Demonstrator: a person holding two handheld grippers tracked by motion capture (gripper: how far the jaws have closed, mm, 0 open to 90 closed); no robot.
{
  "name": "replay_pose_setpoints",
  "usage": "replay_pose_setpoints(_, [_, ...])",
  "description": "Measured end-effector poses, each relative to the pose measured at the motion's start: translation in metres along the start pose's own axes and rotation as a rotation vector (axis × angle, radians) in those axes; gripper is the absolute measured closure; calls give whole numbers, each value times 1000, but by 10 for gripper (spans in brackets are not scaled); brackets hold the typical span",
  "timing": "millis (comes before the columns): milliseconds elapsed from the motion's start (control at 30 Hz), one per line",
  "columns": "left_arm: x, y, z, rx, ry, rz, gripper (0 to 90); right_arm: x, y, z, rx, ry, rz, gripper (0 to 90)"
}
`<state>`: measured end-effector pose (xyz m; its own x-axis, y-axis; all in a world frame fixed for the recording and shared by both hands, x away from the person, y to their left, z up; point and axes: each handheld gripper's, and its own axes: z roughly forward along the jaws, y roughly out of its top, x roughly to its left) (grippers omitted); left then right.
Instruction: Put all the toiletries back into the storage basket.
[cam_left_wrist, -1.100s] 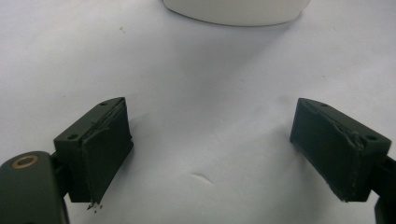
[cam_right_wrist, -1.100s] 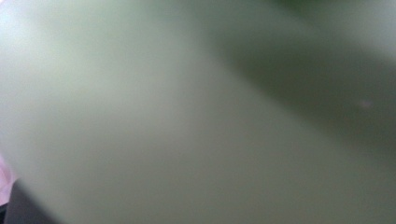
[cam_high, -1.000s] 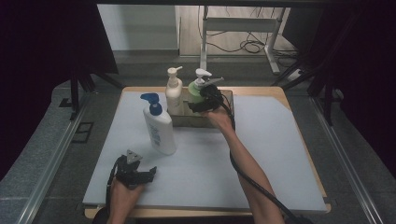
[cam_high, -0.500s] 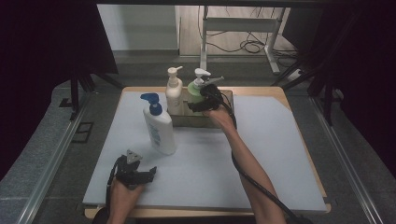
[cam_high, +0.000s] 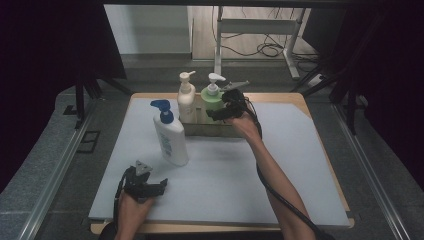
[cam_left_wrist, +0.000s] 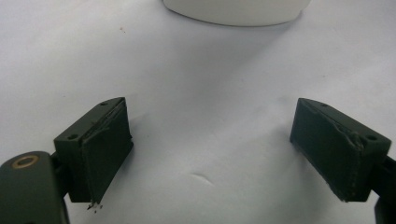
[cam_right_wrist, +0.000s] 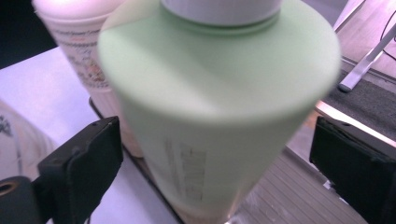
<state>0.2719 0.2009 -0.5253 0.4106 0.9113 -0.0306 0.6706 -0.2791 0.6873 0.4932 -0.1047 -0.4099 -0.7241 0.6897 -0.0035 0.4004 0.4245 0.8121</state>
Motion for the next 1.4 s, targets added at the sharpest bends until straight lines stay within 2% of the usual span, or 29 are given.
replay_pose_setpoints(67, [0,0,0,0,0,0,118,0,-1,-2,3,-2,-2,48])
replay_pose_setpoints(133, [0,0,0,-1,0,0,118,-2,-4,-8,12,26,-3,84])
replay_pose_setpoints(267, [0,0,0,-2,-2,-1,118,-4,-9,-15,22,47,0,132])
replay_pose_setpoints(333, [0,0,0,-2,-1,-2,118,-4,-11,-17,31,47,-6,144])
replay_pose_setpoints(400, [0,0,0,-1,-1,-1,118,-6,-17,-21,44,29,-21,218])
replay_pose_setpoints(600, [0,0,0,-3,-1,-2,118,-17,-30,-28,53,6,21,370])
replay_pose_setpoints(633, [0,0,0,-3,-1,-2,118,-17,-30,-28,53,6,21,370])
replay_pose_setpoints(700, [0,0,0,-3,-2,-2,118,-23,-35,-29,61,-5,66,466])
replay_pose_setpoints(733, [0,0,0,-3,-1,-2,118,-23,-35,-29,61,-5,66,466])
replay_pose_setpoints(767, [0,0,0,-2,-1,-1,118,-26,-36,-28,62,-7,82,487])
replay_pose_setpoints(800, [0,0,0,-1,0,-1,118,-29,-39,-27,73,-15,110,576])
replay_pose_setpoints(967, [0,0,0,-1,-1,-1,118,-33,-45,-18,100,-28,112,664])
replay_pose_setpoints(1000, [0,0,0,-1,-1,-2,118,-34,-47,-14,100,-32,122,721])
replay_pose_setpoints(1067, [0,0,0,-1,-1,-2,118,-34,-48,-12,99,-33,130,753])
replay_pose_setpoints(1133, [0,0,0,-1,-1,-2,118,-33,-47,-7,99,-43,133,841])
replay_pose_setpoints(1233, [0,0,0,-1,-1,-1,118,-32,-45,-2,106,-55,134,890])
replay_pose_setpoints(1400, [0,0,0,-1,0,-1,118,-29,-40,6,119,-58,148,893])
